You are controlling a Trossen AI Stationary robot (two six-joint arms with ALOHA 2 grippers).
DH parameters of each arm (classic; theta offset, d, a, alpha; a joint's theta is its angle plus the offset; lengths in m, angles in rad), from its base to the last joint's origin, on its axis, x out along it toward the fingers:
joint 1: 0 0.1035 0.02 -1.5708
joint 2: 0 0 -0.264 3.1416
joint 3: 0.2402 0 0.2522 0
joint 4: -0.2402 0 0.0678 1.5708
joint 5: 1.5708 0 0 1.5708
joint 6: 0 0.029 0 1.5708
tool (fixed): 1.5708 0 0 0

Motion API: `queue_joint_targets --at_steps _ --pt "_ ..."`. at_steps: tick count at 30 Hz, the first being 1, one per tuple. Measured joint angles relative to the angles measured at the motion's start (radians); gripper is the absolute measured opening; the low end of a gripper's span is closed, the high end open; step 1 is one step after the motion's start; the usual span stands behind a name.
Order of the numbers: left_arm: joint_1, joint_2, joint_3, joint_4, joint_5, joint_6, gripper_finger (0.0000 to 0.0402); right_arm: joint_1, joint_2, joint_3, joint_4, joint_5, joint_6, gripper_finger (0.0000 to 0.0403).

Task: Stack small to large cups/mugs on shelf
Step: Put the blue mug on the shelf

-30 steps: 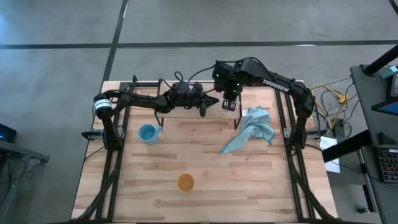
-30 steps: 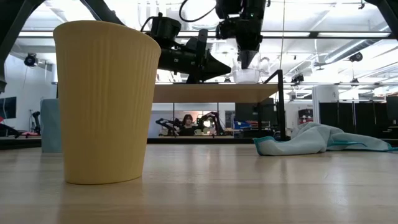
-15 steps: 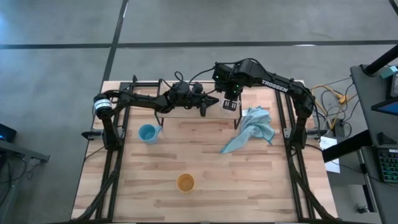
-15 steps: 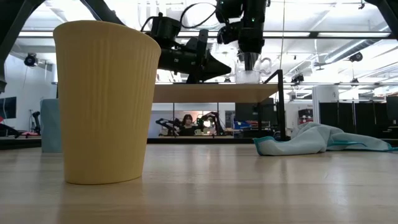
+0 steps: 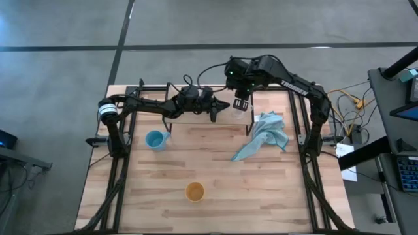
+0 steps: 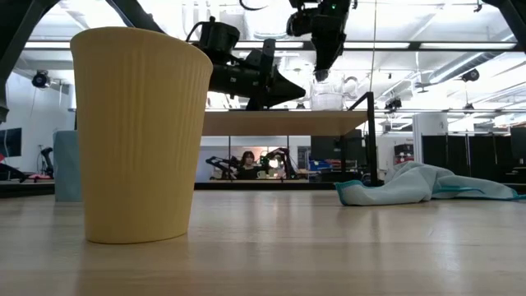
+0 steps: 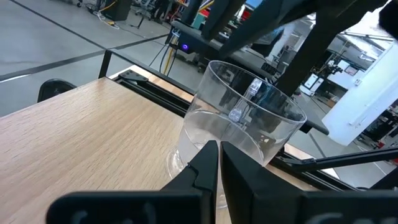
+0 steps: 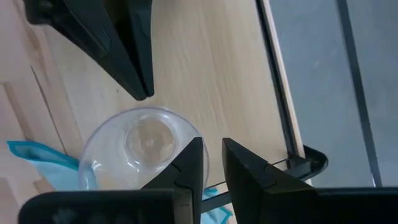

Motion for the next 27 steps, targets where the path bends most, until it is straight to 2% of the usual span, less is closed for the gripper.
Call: queue_joint_targets --at_steps 8,18,23,27 --pt "0.003 -0.007 0.002 0.0 0.0 -0.002 0.0004 0.002 0.0 0.099 -0.017 -0.004 0.042 0.0054" --pt "0.003 -0.109 -0.005 -0.041 0.014 -0.001 0.0004 0.002 0.0 0.162 0.081 -0.003 0.071 0.0054" --pt "0.003 -0.223 -0.005 -0.212 0.019 0.006 0.0004 0.002 0.0 0.165 0.182 -0.004 0.087 0.0054" --pt "0.001 -0.334 -0.003 -0.42 0.022 0.034 0.0004 0.009 -0.001 0.164 0.175 -0.009 0.28 0.0054"
